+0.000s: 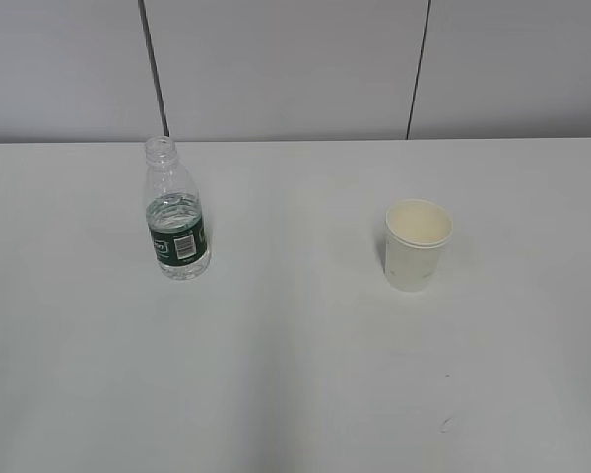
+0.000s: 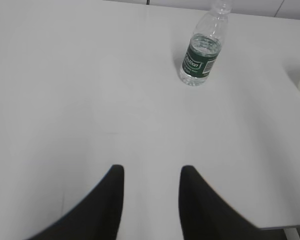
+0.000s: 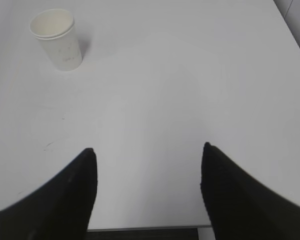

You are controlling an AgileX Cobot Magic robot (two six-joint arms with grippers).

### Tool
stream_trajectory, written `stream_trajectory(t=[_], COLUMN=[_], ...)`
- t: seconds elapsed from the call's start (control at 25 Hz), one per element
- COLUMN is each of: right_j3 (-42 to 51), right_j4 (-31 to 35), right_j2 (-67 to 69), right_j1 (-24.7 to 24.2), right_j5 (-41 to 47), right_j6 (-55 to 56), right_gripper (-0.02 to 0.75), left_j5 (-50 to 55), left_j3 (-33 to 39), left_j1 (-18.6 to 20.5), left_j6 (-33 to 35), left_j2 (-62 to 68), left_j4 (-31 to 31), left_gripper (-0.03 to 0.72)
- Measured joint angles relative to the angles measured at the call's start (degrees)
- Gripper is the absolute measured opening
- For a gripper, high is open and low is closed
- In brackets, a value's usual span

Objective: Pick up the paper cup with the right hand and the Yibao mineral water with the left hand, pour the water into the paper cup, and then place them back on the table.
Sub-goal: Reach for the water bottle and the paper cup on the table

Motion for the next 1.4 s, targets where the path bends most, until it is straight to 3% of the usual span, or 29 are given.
stream_trajectory(t=[1.4], right_j3=[0.00], right_j4=[0.00], right_j2=[0.00], right_j1=[0.00], right_j5=[0.00], right_j6=[0.00], right_gripper=[0.513], left_j5=[-2.36], left_j3=[-0.65], left_j1=[0.00], left_j6=[0.05], left_j2=[0.00], left_j4=[-1.53], left_gripper=[0.241])
